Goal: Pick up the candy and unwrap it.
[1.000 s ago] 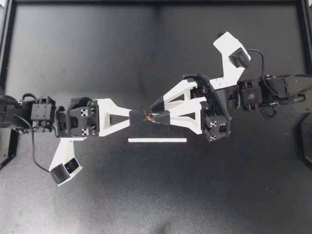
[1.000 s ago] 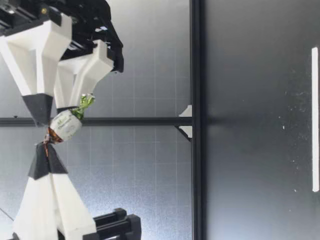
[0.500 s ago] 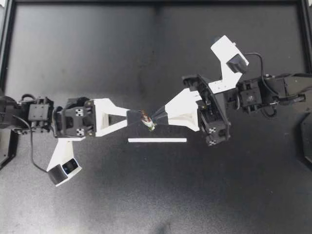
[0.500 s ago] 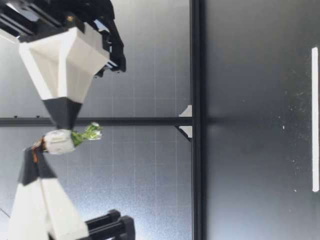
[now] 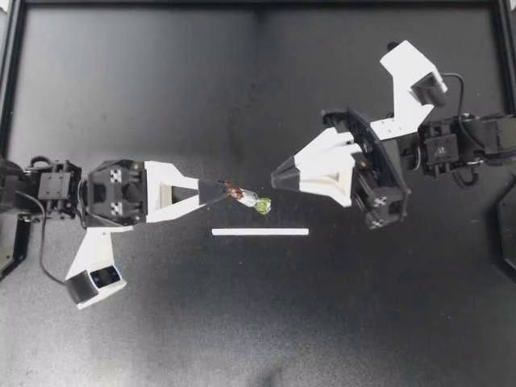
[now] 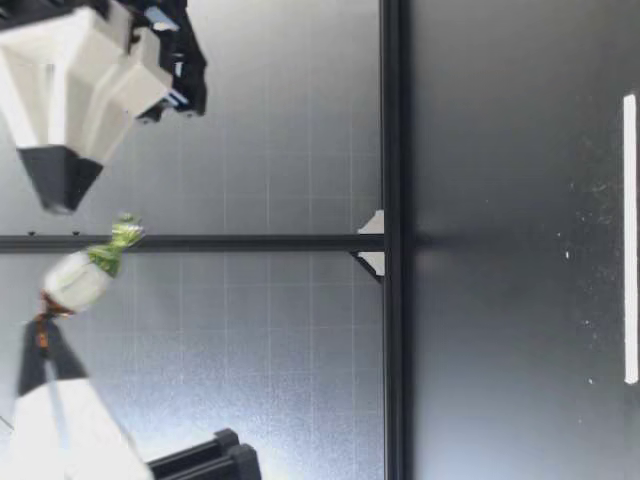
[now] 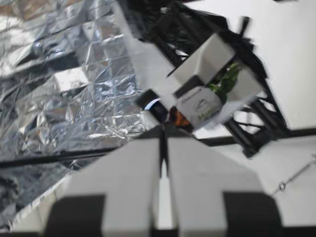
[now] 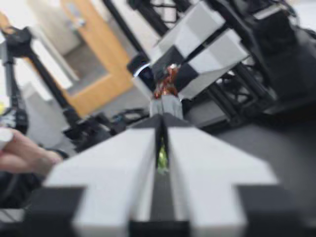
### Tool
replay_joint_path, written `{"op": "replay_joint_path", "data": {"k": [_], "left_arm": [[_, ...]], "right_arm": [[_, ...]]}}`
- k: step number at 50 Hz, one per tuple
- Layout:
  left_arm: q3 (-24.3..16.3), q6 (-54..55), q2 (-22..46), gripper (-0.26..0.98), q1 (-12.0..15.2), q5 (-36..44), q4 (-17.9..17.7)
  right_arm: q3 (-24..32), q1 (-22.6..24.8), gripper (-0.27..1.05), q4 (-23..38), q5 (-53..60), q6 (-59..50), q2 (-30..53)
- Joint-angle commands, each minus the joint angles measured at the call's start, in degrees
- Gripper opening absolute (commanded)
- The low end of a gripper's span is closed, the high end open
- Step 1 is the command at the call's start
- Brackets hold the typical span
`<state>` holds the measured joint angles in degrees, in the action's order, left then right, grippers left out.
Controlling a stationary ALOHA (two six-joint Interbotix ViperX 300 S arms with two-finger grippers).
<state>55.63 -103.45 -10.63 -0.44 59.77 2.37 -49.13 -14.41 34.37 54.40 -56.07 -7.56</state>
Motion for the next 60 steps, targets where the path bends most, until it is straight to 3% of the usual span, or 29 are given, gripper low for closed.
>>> {"op": "replay_joint_path", "data": {"k": [1,4,16,48,53,60], "left_arm": [[-1.49,2.02,-0.26,-0.16,0.09,4.04,1.41],[-1.76,2.37,-0.18,-0.16,0.09,5.54,2.11],[-3.52,2.29,2.29,-0.16,0.0,6.59,2.55],[-4.92,2.11,3.08,-0.16,0.09,6.42,2.81],[-4.92,2.11,3.08,-0.16,0.09,6.42,2.81],[-4.75,2.11,3.08,-0.16,0.09,6.5,2.64]], "right_arm": [[1.41,-0.44,0.56,-0.18,3.96,-0.09,1.14],[2.11,-0.44,0.65,-0.18,5.45,-0.44,2.37],[5.63,-0.44,0.57,-0.18,16.17,-6.77,6.77],[7.12,-0.44,0.53,1.41,17.31,-10.63,9.49],[7.47,-0.35,0.42,1.93,17.05,-10.63,9.76],[8.0,-0.44,0.08,2.29,16.96,-10.2,10.2]]}}
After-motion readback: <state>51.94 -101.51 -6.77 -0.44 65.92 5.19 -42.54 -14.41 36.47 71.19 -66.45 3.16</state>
